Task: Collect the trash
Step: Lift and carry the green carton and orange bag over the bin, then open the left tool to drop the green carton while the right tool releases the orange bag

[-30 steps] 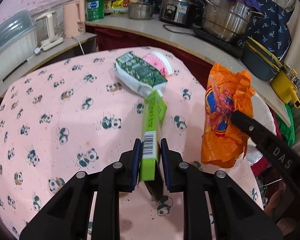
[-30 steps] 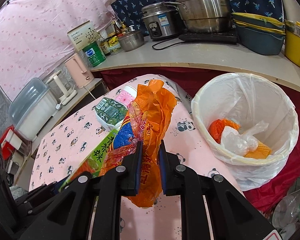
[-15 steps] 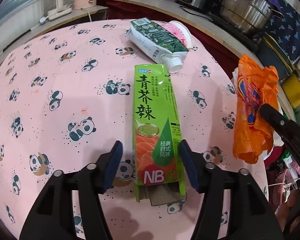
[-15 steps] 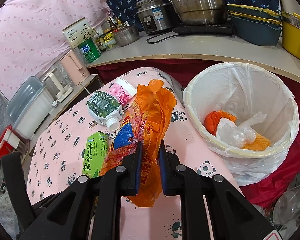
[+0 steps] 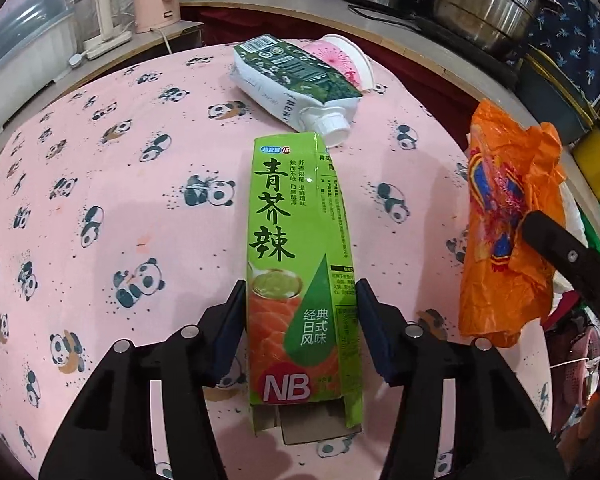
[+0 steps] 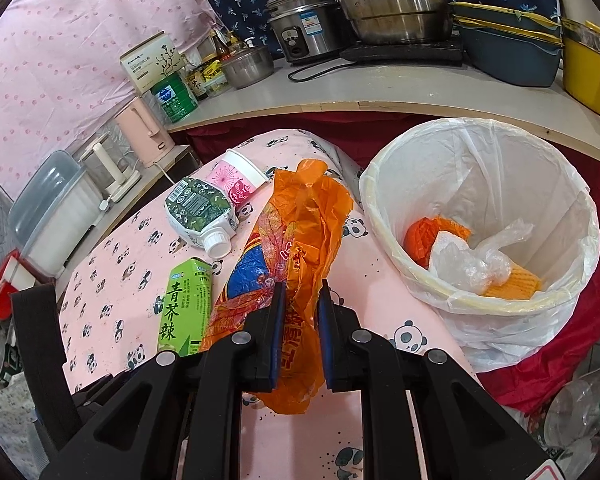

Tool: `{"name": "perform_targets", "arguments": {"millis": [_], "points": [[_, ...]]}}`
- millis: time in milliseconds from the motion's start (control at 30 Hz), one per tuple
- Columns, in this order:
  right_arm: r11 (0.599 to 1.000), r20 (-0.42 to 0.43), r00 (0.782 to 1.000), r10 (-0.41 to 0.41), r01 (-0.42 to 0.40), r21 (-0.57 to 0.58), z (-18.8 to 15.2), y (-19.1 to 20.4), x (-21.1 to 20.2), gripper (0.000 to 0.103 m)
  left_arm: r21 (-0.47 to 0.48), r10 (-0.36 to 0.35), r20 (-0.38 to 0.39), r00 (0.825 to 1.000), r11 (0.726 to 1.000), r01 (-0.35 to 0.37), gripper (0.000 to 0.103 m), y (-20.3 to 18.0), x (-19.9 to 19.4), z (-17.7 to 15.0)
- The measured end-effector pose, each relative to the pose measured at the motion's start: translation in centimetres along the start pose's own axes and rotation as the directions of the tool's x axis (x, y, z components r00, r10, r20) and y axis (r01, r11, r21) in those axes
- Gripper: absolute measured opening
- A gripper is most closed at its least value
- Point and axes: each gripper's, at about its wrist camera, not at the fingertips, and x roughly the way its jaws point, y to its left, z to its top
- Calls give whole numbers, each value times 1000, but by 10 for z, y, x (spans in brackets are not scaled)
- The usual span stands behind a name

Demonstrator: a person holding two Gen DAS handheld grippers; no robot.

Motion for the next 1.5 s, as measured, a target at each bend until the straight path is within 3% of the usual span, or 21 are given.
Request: {"name": "perform_targets", "arguments": {"millis": [467, 533, 767, 1033, 1500], "points": [[1000, 48, 999, -3, 3, 10, 8, -11, -25, 15, 52, -69, 63, 996, 996, 66, 47, -36, -33, 7], [1000, 58, 998, -5, 4, 14, 10, -16, -30, 15, 68, -75, 62, 995, 995, 71, 23, -43, -35, 9], [999, 89, 996, -25, 21, 47, 20, -40, -43, 15, 113, -100, 35, 994, 989, 96, 24, -71, -28, 11], [996, 100, 994, -48, 40, 81, 21, -62, -49, 15, 153, -117, 56, 992, 982, 108, 22, -88, -35, 13], [979, 167, 978, -129, 99, 177, 42, -117, -69, 15, 264, -200, 102, 974, 950, 167, 22, -157, -48, 52]]}}
